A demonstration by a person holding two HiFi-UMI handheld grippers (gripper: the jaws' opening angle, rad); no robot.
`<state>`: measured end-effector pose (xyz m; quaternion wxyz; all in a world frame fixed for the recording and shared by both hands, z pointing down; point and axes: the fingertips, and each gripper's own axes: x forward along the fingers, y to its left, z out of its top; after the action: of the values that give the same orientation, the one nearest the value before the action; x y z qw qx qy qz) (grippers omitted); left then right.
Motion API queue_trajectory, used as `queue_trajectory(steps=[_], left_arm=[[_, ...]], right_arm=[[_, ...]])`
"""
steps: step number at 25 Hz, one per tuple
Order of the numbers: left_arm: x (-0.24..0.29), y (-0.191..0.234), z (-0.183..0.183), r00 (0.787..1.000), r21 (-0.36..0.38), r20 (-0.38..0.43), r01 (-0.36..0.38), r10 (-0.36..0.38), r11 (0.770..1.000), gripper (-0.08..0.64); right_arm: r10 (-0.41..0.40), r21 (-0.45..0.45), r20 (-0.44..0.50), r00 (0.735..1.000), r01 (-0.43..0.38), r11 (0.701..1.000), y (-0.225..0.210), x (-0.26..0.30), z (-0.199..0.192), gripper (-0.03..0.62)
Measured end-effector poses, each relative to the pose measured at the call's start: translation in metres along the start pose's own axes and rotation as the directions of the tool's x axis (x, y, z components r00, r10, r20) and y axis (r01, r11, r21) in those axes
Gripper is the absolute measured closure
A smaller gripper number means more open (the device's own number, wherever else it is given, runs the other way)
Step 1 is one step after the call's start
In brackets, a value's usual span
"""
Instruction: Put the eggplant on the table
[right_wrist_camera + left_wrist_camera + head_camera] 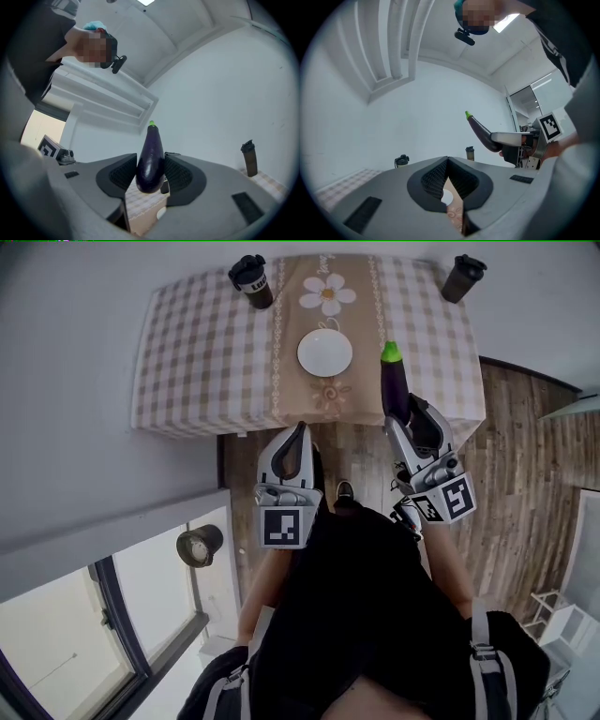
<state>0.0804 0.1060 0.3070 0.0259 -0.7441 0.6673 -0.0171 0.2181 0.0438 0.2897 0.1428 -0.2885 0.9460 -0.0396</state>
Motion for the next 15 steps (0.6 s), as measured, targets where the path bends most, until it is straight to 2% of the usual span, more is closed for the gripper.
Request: queue_trajectory(steps=[5,10,15], left_arm=[[0.034,0.036,0.0,1.0,-0.043,0.015,0.024,-0.023,0.999,0.568],[0.075,0.046,-0.004,0.997,-0.008,0.02,0.069,-0.069,0.998,0.568],[0.108,0.072,-0.002,0.994,-0.014,0.049,0.096,-0.095,0.995,0.568]], right_arm=[[-0.026,-0.038,-0.017,1.0,0.026,0.999,-0.01,0.042,0.005,0.4],[-0.058,-0.054,0.012,0.998,0.059,0.997,-0.037,0.062,0.003,0.4],[-0.088,-0.086,0.007,0.996,0.088,0.992,-0.052,0.095,0.004,0.4]])
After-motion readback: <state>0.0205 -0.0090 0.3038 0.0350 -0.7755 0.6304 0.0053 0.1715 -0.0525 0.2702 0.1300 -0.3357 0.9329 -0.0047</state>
